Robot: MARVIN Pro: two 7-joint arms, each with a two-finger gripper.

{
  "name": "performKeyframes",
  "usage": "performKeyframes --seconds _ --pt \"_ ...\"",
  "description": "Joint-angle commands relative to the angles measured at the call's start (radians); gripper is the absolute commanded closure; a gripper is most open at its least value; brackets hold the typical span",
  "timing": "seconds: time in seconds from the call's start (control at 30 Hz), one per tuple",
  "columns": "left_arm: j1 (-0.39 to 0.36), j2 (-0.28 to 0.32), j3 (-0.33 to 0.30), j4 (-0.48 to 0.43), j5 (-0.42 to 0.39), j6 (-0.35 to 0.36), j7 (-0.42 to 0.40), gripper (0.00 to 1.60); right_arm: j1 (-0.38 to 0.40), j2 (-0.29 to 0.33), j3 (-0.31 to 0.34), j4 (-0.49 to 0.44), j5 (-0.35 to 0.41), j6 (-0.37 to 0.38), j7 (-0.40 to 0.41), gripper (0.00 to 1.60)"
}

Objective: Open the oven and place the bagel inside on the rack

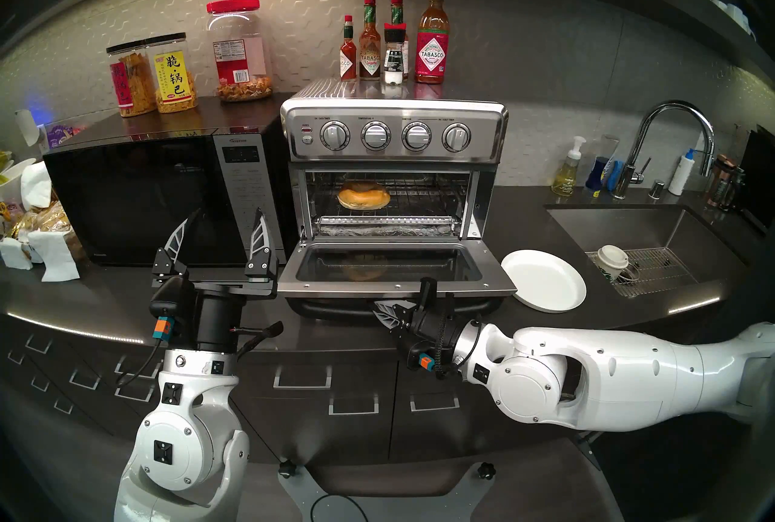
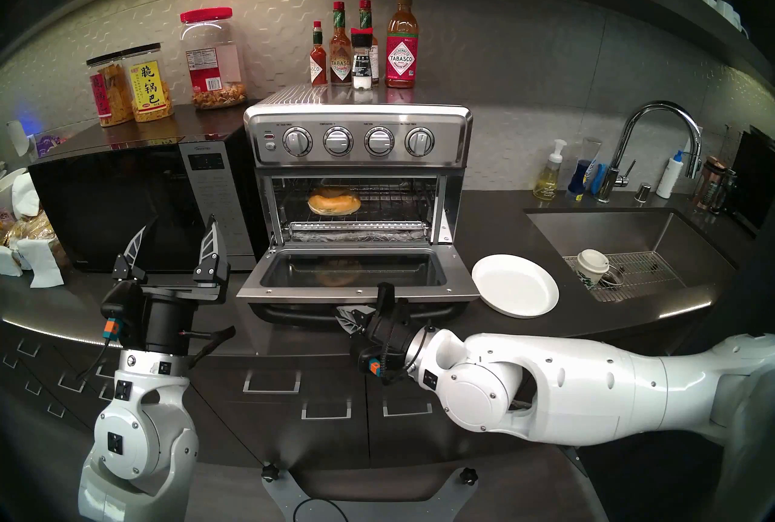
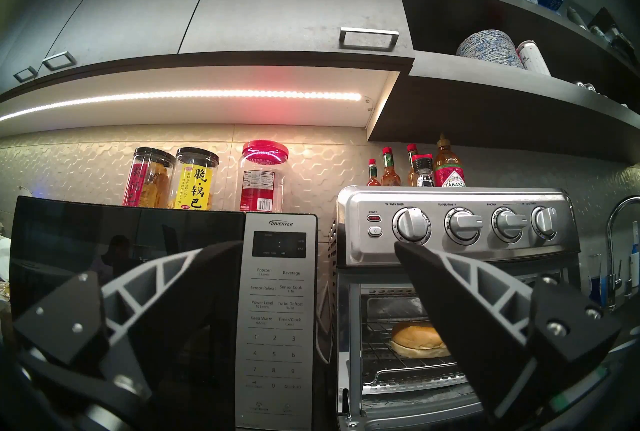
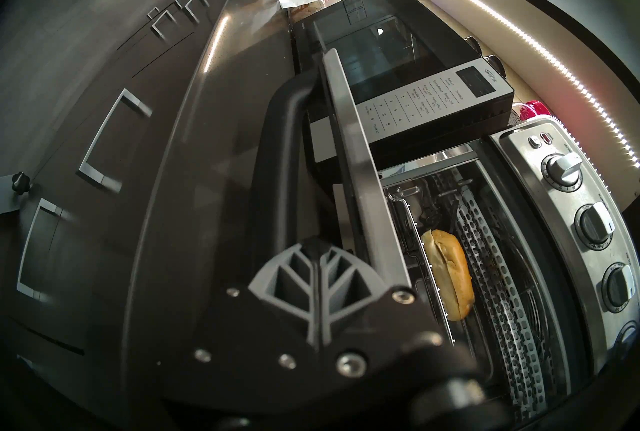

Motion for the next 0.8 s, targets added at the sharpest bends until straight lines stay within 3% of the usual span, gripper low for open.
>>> performKeyframes --seconds 0.0,0.77 --pt "0.002 0.001 0.000 -0.023 0.001 -0.001 -0.001 0.00 0.024 -0.003 0.026 -0.004 0.000 0.001 -0.010 1.60" --pt "0.002 0.001 0.000 -0.023 0.001 -0.001 -0.001 0.00 0.023 -0.003 0.026 -0.004 0.000 0.001 -0.010 1.60"
